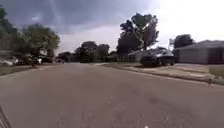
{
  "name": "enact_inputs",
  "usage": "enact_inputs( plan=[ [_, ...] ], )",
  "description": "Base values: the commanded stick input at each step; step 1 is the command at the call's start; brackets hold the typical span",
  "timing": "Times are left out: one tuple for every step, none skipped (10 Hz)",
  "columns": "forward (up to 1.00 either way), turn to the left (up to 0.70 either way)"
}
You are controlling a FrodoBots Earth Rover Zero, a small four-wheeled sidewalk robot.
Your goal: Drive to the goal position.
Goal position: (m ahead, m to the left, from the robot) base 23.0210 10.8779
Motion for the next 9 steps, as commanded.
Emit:
enact_inputs(
  plan=[
    [0.7,0.03],
    [0.7,0.03],
    [0.7,0.03],
    [0.7,0.03],
    [0.7,0.03],
    [0.7,0.03],
    [0.7,0.03],
    [0.7,0.03],
    [0.7,0.03]
  ],
)
